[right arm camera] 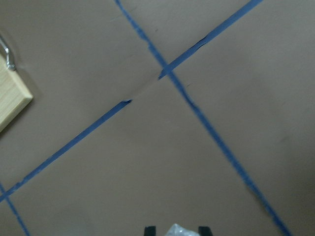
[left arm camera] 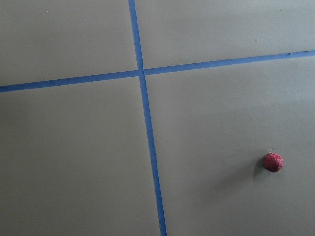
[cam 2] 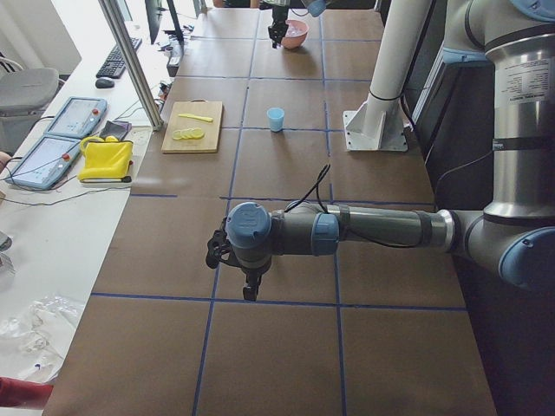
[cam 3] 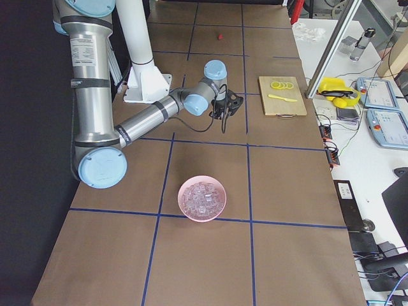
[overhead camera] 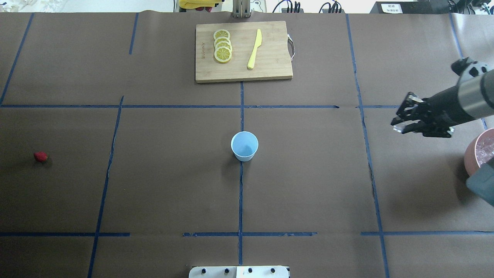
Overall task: Put ice and strawberries in cup
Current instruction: 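Carry the ice cube with the right gripper over the light-blue cup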
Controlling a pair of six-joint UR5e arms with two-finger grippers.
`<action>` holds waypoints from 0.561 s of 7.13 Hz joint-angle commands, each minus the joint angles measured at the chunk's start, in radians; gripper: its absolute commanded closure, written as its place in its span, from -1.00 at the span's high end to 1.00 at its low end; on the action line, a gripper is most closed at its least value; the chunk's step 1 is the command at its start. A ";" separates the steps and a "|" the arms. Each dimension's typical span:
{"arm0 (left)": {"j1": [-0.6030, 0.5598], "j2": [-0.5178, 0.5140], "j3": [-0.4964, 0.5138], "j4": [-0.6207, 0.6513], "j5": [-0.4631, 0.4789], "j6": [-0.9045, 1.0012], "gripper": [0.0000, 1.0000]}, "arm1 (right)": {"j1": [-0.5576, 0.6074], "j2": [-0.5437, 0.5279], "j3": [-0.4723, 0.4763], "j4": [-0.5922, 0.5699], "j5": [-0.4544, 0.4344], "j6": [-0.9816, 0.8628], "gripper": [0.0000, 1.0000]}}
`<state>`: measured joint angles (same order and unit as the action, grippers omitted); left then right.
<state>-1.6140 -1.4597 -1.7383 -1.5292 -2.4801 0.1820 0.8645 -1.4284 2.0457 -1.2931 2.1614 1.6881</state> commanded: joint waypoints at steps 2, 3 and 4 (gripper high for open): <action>0.000 0.038 0.000 -0.103 0.001 -0.006 1.00 | -0.192 0.438 -0.167 -0.198 -0.148 0.273 -0.95; 0.000 0.038 0.000 -0.105 0.001 -0.006 1.00 | -0.223 0.510 -0.246 -0.196 -0.161 0.306 -0.94; 0.000 0.038 -0.003 -0.105 0.000 -0.006 1.00 | -0.255 0.543 -0.290 -0.193 -0.182 0.311 -0.83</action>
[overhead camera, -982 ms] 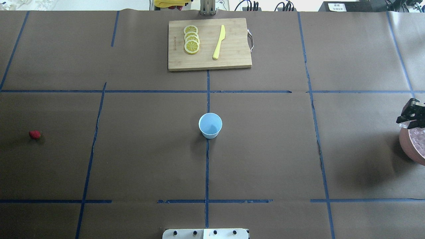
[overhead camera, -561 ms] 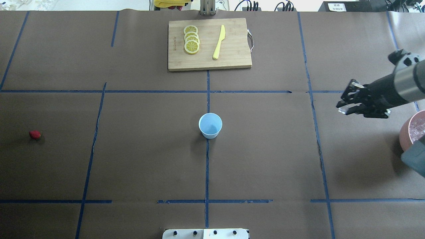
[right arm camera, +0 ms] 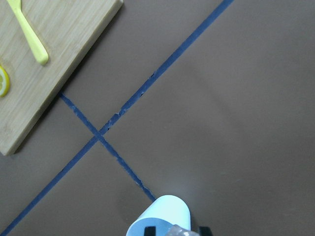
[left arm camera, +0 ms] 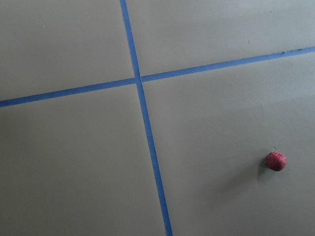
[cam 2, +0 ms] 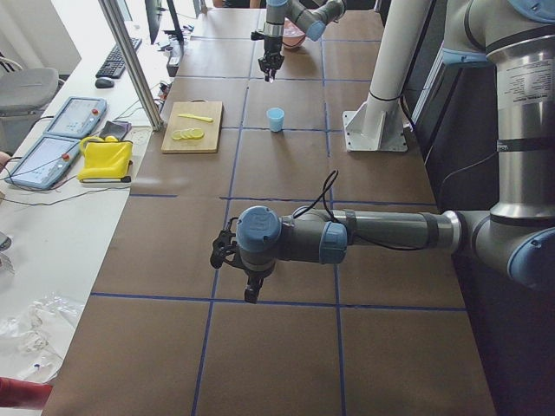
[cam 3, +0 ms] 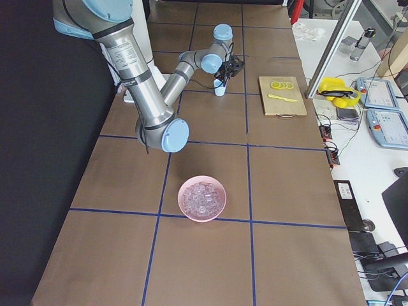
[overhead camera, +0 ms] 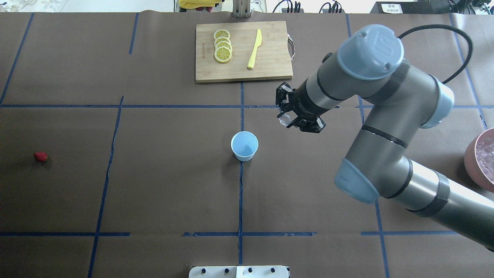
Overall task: Put ice and strawberries in cup
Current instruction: 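Carry the ice cube with the right gripper over the light-blue cup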
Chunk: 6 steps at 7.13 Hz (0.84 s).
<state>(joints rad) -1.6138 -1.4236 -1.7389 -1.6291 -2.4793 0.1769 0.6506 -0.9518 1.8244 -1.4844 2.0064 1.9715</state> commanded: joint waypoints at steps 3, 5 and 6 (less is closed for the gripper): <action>0.000 0.002 -0.002 -0.005 -0.027 -0.002 1.00 | -0.110 0.099 -0.132 -0.001 -0.081 0.026 -0.53; 0.000 0.002 -0.001 -0.005 -0.027 -0.002 1.00 | -0.130 0.104 -0.143 -0.002 -0.081 0.027 0.01; 0.000 0.002 -0.001 -0.005 -0.027 -0.002 1.00 | -0.131 0.104 -0.143 -0.004 -0.081 0.026 0.15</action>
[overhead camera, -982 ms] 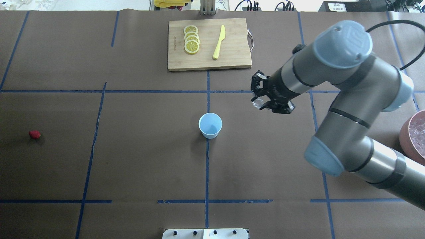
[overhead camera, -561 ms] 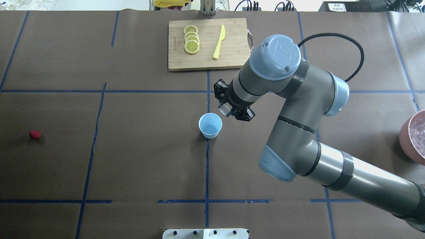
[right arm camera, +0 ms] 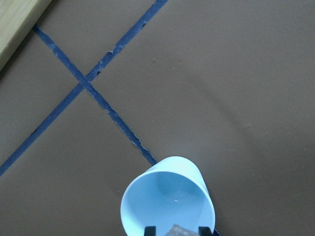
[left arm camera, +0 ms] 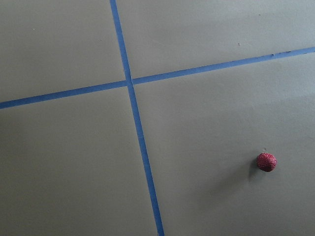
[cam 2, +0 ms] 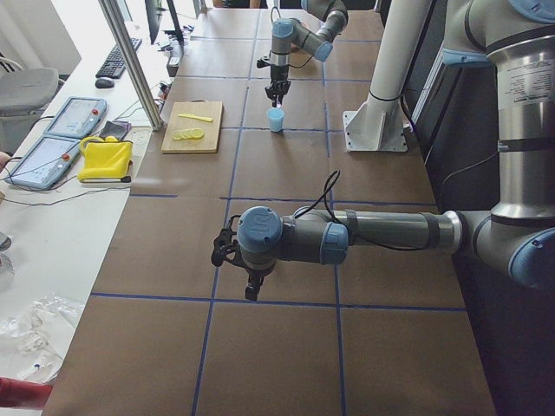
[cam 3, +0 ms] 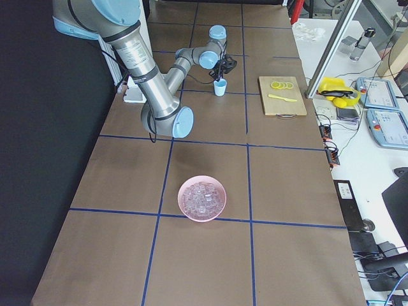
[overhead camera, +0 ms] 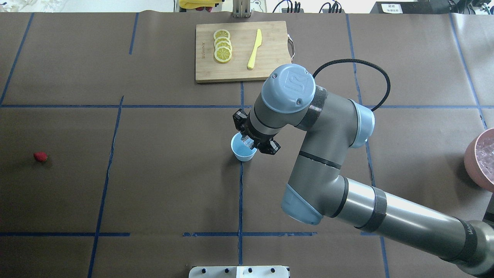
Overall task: Put ice and strawberries in cup
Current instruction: 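Open the right gripper to drop the ice cube into the cup, then move the right gripper back to the pink bowl of ice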
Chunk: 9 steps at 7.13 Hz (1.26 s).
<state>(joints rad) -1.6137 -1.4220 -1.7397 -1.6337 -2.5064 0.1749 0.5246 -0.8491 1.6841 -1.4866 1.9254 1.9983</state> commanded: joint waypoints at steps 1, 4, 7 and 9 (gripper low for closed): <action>0.000 0.000 0.000 0.000 0.000 0.000 1.00 | -0.005 0.001 -0.003 -0.001 0.000 0.001 0.19; 0.000 0.000 -0.001 0.000 0.000 0.000 1.00 | 0.052 -0.040 0.069 -0.020 0.013 0.001 0.24; 0.000 0.002 -0.003 0.000 -0.002 0.000 1.00 | 0.291 -0.331 0.332 -0.124 0.172 -0.195 0.26; 0.000 0.002 -0.003 0.000 -0.002 0.000 1.00 | 0.386 -0.576 0.438 -0.127 0.195 -0.438 0.27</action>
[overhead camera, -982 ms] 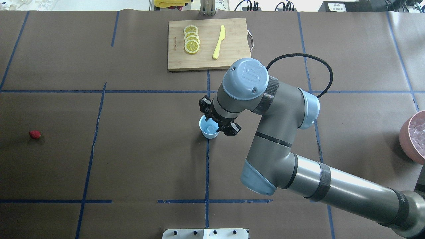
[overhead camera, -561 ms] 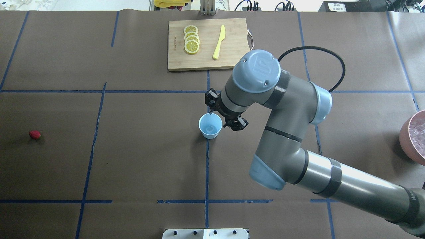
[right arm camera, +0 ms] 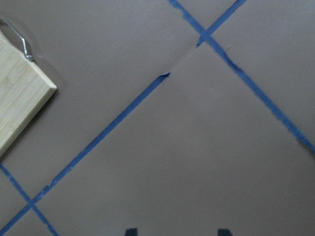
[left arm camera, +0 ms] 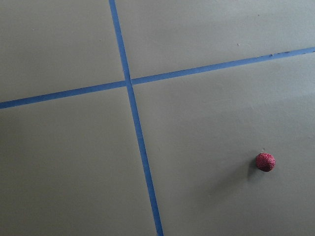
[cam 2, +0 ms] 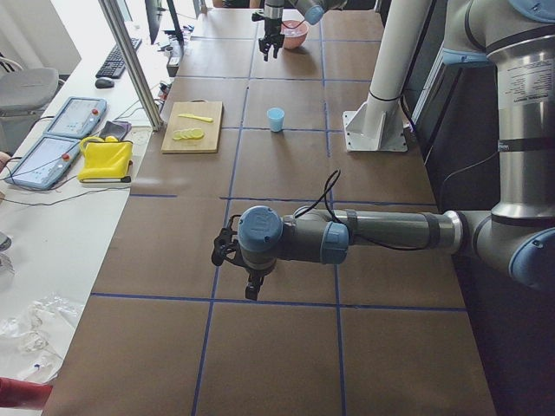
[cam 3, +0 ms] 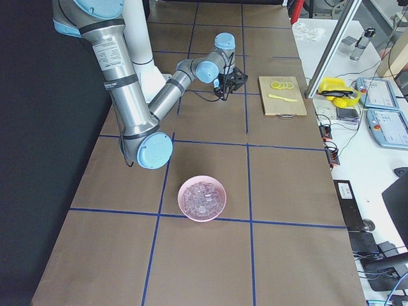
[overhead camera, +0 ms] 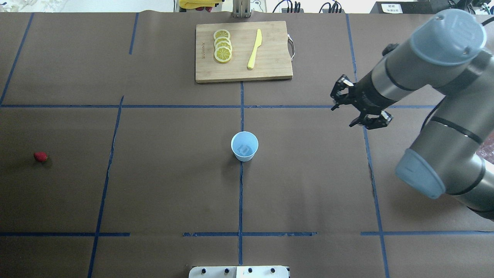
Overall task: Put ice and strawberries in cup
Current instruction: 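Move the right gripper back to the pink bowl of ice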
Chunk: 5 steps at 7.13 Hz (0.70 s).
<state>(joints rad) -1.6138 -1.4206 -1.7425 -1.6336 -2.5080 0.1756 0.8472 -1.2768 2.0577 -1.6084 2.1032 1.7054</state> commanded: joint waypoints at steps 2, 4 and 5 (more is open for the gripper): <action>-0.002 0.002 -0.015 0.000 0.000 -0.002 1.00 | 0.180 -0.356 0.056 0.008 0.017 -0.320 0.29; -0.002 0.015 -0.028 0.000 0.000 -0.002 1.00 | 0.339 -0.423 -0.020 0.010 0.098 -0.494 0.29; -0.002 0.015 -0.029 0.000 0.000 -0.001 1.00 | 0.419 -0.430 -0.084 0.010 0.110 -0.554 0.30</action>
<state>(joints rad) -1.6152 -1.4069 -1.7684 -1.6337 -2.5081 0.1737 1.1687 -1.6845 2.0423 -1.5993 2.1851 1.2392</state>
